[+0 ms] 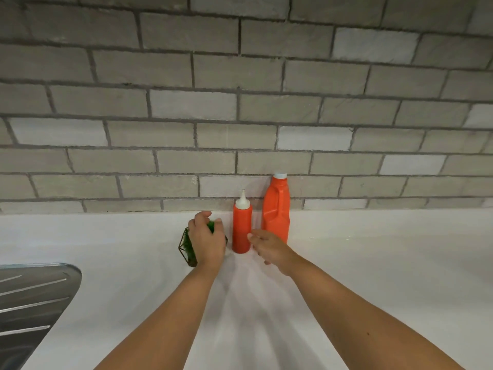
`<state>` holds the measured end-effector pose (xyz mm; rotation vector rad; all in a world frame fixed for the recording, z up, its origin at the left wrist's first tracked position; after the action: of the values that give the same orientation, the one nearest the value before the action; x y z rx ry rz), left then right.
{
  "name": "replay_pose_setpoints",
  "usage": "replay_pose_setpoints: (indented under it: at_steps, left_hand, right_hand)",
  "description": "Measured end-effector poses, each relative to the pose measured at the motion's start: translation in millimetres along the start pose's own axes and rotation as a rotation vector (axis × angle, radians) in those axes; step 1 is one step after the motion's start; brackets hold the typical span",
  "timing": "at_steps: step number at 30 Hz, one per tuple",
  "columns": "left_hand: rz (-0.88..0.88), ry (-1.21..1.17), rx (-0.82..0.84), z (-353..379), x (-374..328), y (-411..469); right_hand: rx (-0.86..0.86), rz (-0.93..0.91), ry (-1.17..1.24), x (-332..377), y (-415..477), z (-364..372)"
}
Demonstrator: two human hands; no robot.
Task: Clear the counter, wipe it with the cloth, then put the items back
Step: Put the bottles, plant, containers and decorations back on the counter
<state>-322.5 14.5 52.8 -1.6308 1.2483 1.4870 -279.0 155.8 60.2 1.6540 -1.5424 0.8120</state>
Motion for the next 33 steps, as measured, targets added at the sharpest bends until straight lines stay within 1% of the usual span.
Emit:
replay_pose_setpoints:
  at_steps: [6,11,16,24,33]
  left_hand:
    - [0.004,-0.066,0.107,30.8,-22.5,-42.1]
    - [0.020,-0.049,0.175,54.9,-46.6,-88.2]
    - [0.037,-0.062,0.247,94.2,-74.1,-135.8]
    - [0.064,-0.121,0.447,175.4,-119.8,-267.8]
    - [0.085,-0.137,0.602,257.0,-152.8,-414.3]
  right_hand:
    - [-0.117,0.046,0.008,-11.5,-37.0,-45.1]
    - [-0.159,0.103,0.019,-24.6,-71.3,-87.7]
    - [-0.242,0.120,0.009,-43.3,-115.0,-141.6]
    - [-0.387,0.172,0.007,-96.0,-220.3,-252.5]
    - [-0.493,0.236,-0.014,-161.6,-338.6,-356.7]
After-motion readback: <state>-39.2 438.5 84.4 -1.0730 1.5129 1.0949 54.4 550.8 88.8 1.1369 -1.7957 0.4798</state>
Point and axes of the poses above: each hand's wrist, its own y-axis towards the middle knuckle, its own z-axis out of the palm, x = y × z, the point moved 3 cm from there along y, towards the middle knuckle, and after that the axes turned 11 degrees about -z, right-handed, at the moved point
